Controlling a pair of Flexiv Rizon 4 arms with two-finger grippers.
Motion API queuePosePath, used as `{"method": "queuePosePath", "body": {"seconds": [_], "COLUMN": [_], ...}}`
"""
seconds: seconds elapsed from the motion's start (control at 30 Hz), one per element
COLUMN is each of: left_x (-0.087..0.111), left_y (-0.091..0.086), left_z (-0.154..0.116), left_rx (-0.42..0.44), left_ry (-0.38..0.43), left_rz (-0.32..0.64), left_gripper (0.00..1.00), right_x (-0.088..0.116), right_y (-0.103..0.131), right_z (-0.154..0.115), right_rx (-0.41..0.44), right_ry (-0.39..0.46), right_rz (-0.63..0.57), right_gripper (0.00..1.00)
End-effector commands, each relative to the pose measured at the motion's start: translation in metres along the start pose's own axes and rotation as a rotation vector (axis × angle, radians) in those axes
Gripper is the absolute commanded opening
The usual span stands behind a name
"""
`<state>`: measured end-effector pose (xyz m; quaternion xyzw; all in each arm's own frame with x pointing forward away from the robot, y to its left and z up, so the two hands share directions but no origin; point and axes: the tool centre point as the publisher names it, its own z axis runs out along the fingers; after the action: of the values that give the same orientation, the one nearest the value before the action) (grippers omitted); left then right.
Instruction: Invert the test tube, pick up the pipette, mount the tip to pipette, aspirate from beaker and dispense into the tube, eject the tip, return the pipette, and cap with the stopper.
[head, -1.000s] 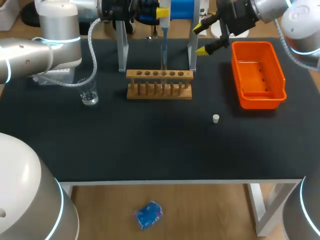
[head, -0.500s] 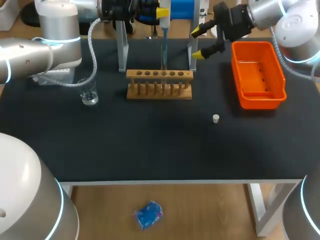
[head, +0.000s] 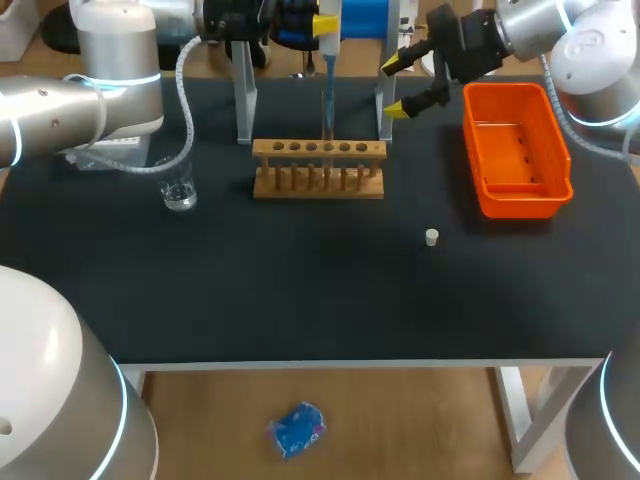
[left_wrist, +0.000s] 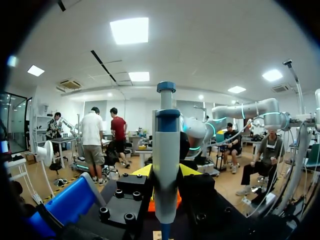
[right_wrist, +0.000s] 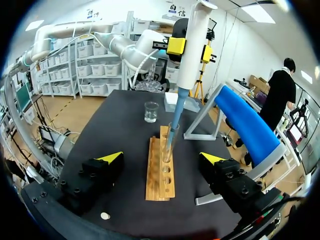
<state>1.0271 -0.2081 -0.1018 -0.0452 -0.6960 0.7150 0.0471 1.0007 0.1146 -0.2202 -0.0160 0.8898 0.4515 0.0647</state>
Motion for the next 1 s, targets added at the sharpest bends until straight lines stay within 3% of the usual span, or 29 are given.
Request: {"method": "queuePosePath", "body": {"seconds": [0.03, 1.0], "left_x": [0.001, 0.002], "left_y": [-0.004, -0.018], "left_z": [-0.002, -0.001], "left_rx": [-0.002, -0.011], "left_ry": [-0.001, -0.01], "left_rz": [0.006, 0.04], "left_gripper": [0.0, 0.0], "right_x": [0.0, 0.0], "right_y": [0.0, 0.0], "right_z": [0.0, 0.0], "right_rx": [0.0, 0.0], "right_ry": [0.0, 0.0], "right_rz": [0.0, 0.0], "right_gripper": [1.0, 1.0]}}
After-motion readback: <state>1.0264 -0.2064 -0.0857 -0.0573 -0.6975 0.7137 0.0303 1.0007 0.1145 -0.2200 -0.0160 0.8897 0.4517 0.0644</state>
